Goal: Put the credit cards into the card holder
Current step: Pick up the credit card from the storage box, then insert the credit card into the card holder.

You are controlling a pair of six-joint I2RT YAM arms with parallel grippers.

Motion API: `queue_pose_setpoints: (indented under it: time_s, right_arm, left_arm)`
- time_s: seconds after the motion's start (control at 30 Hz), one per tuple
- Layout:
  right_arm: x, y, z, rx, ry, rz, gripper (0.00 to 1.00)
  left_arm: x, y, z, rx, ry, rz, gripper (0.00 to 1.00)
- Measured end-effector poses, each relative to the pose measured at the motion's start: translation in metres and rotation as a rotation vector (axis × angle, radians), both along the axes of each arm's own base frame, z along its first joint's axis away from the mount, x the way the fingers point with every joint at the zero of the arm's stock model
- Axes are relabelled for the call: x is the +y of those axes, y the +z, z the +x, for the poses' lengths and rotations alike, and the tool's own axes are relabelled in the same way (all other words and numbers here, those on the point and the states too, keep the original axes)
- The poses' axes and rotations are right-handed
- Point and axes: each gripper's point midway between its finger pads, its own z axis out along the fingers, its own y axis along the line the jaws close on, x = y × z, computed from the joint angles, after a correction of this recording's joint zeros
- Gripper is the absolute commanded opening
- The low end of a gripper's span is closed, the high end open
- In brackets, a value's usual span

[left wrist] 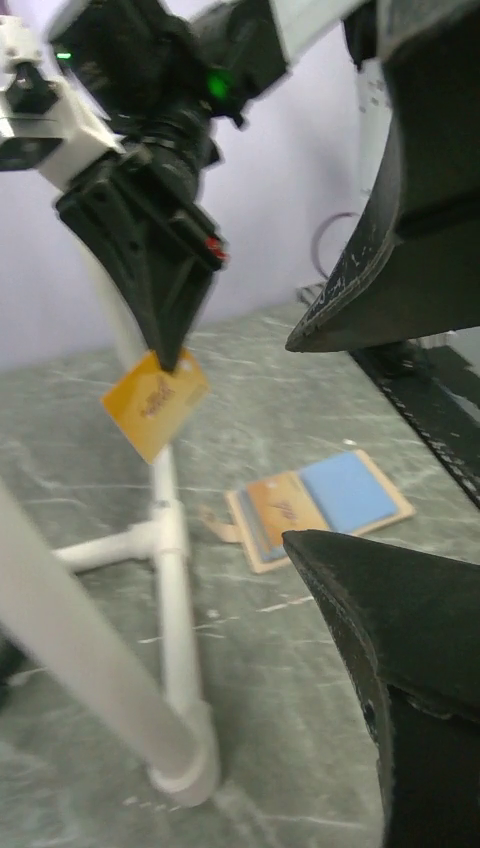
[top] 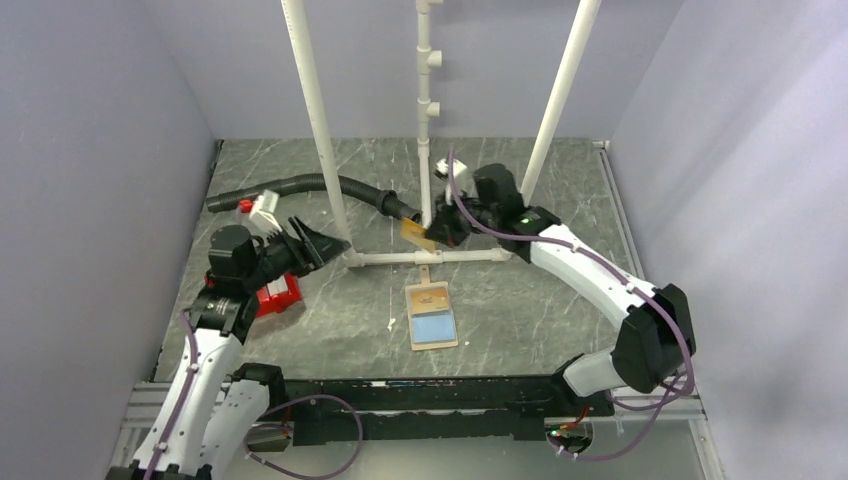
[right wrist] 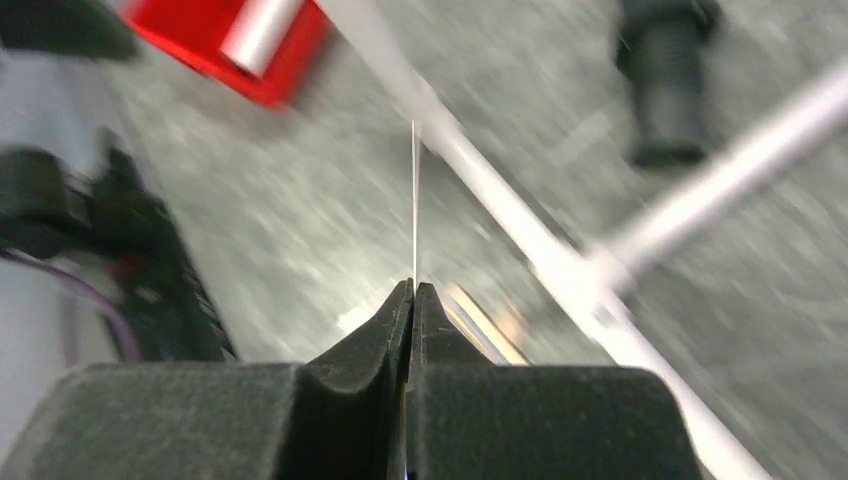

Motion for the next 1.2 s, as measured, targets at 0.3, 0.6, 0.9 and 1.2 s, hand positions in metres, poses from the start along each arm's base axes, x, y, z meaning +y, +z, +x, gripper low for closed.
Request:
queue_pose_setpoints:
  time_s: [0.3, 0.6, 0.9, 1.2]
  right_arm:
    - [-0.084, -0.096, -0.008, 0.084, 0.207, -0.237, 0.00]
    - [-0.078, -0.129, -0.047, 0.147, 0.389, -0.175, 0.00]
    - [-0.070, -0.129, -0.048, 0.153, 0.409, -0.120, 0.00]
    - [-0.079, -0.134, -0.038, 0.142, 0.241, -0.138, 0.00]
  left_arm:
    - [-0.062, -0.063, -0.051, 0.070, -0.369, 0.116, 0.66]
    - [-0.152, -0.113, -0.116, -0.075, -0.778, 0.285, 0.48]
    - [-0.177, -0.207, -0.136, -0.051, -0.954, 0.518, 0.33]
    - [-0.192, -0.245, -0.134, -0.074, -0.961, 0.644, 0.19]
